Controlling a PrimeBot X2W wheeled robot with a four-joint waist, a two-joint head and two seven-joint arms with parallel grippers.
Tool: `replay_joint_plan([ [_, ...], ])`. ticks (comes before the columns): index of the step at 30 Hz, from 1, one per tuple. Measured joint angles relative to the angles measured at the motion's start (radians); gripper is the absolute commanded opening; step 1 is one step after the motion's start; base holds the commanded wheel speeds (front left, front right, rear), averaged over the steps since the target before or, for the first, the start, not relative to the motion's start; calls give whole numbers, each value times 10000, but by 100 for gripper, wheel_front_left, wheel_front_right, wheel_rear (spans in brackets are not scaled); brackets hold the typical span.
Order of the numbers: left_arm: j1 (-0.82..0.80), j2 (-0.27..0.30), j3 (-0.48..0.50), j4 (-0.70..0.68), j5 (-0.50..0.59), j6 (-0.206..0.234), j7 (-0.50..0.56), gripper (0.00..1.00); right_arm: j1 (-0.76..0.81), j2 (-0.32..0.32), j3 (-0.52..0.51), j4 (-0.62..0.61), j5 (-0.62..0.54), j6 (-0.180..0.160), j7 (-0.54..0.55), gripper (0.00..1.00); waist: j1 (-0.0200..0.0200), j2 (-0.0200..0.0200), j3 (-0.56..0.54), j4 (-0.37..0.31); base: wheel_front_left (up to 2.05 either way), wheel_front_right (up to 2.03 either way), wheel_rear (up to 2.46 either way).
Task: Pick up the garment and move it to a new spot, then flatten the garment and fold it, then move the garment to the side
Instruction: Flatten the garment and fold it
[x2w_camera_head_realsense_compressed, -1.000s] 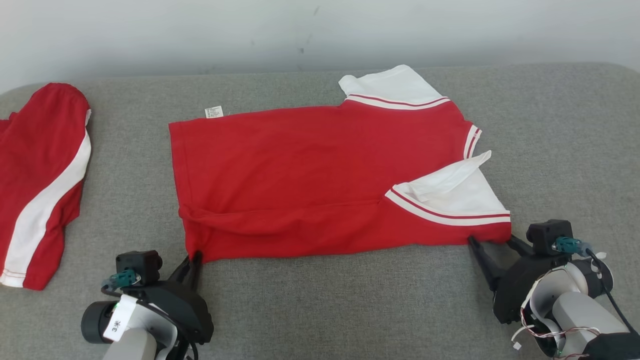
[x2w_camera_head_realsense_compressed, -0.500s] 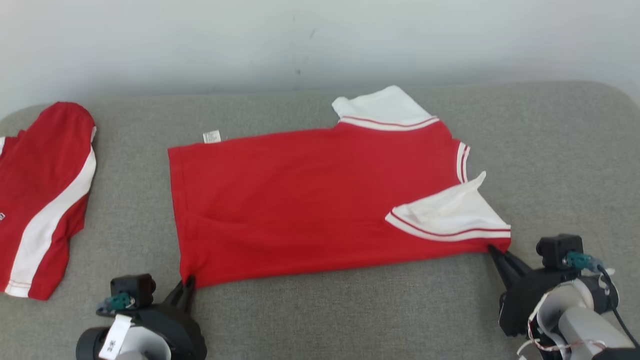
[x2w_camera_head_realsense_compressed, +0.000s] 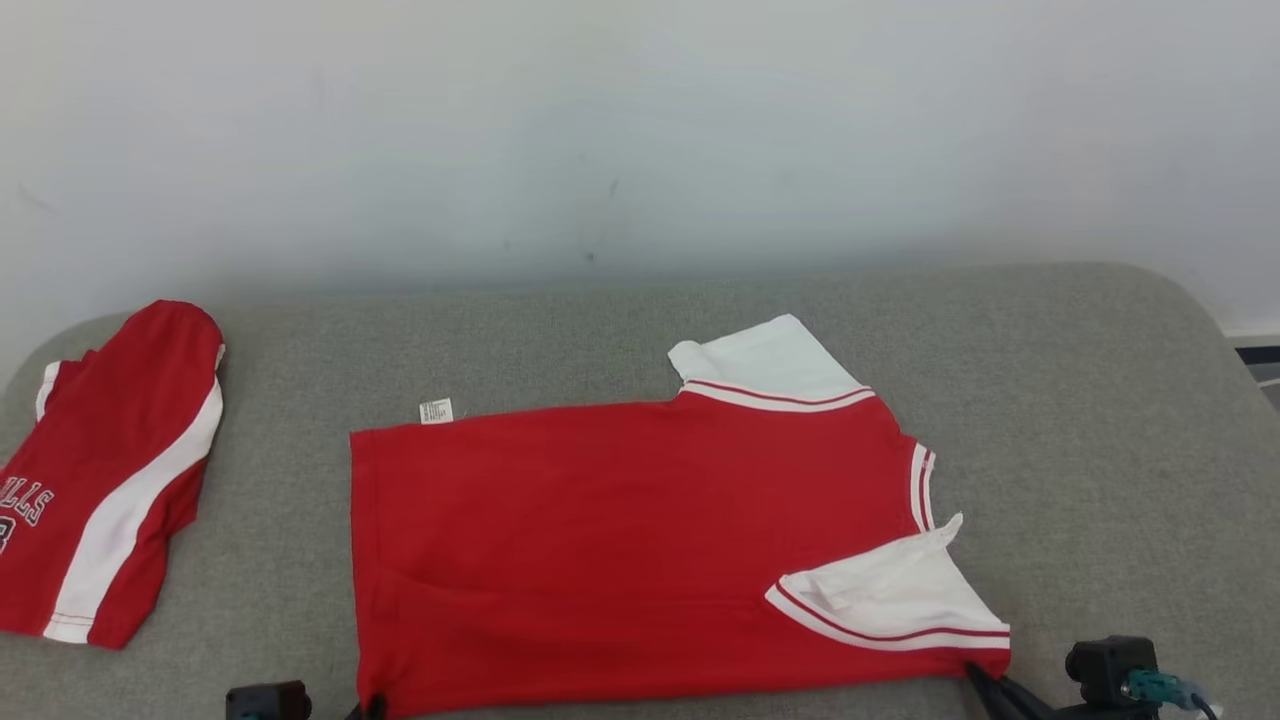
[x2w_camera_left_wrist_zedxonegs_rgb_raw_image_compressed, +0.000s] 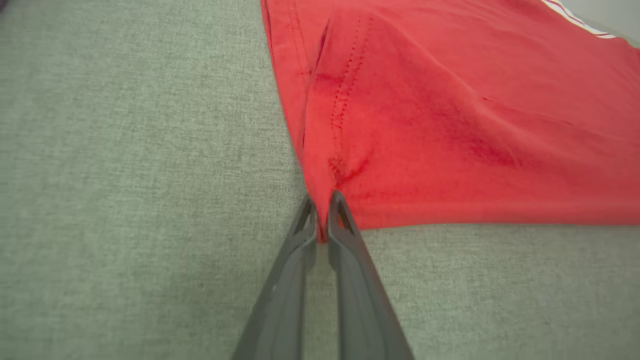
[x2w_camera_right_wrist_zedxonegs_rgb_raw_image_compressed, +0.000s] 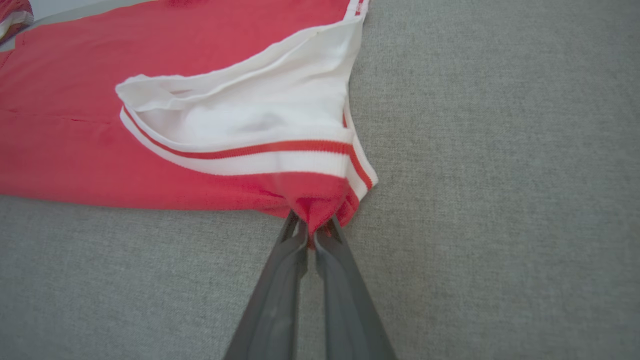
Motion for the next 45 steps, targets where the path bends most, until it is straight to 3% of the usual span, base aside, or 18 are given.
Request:
replay_joint_plan([
  [11,440,174,46,-274,-121,4,336,0,676,-84,117,-872,324,29,619,0,1,1,-451,-57,0,0,0],
  [12,440,176,38,-274,-121,19,385,20,676,-109,140,-897,324,27,702,11,1,1,-448,-64,0,0,0],
  [13,442,171,50,-276,-125,50,389,43,685,-125,123,-918,355,27,729,46,1,1,-444,-72,0,0,0],
  [14,443,153,82,-274,-161,58,456,79,695,-127,75,-934,460,25,790,100,2,1,-440,-79,0,0,0],
  [15,451,140,98,-268,-221,92,479,100,718,-140,46,-951,479,-13,794,100,2,1,-436,-84,0,0,0],
  [23,850,113,318,-644,-485,188,410,100,1086,-430,-374,-1377,941,-52,953,100,2,1,-427,-106,0,0,0],
  [32,1345,278,476,-2543,-420,504,-278,100,1849,-890,-1072,-2470,1371,-173,577,100,2,1,-393,-11,0,0,0],
  [38,1000,499,677,-3559,-215,832,-573,100,1859,-648,-1104,-3488,1285,-384,142,100,1,1,-317,-35,0,0,0],
  [45,196,708,849,-3835,0,978,-575,100,1839,-474,-1057,-4627,755,-658,-518,100,2,2,-93,-324,0,0,0],
])
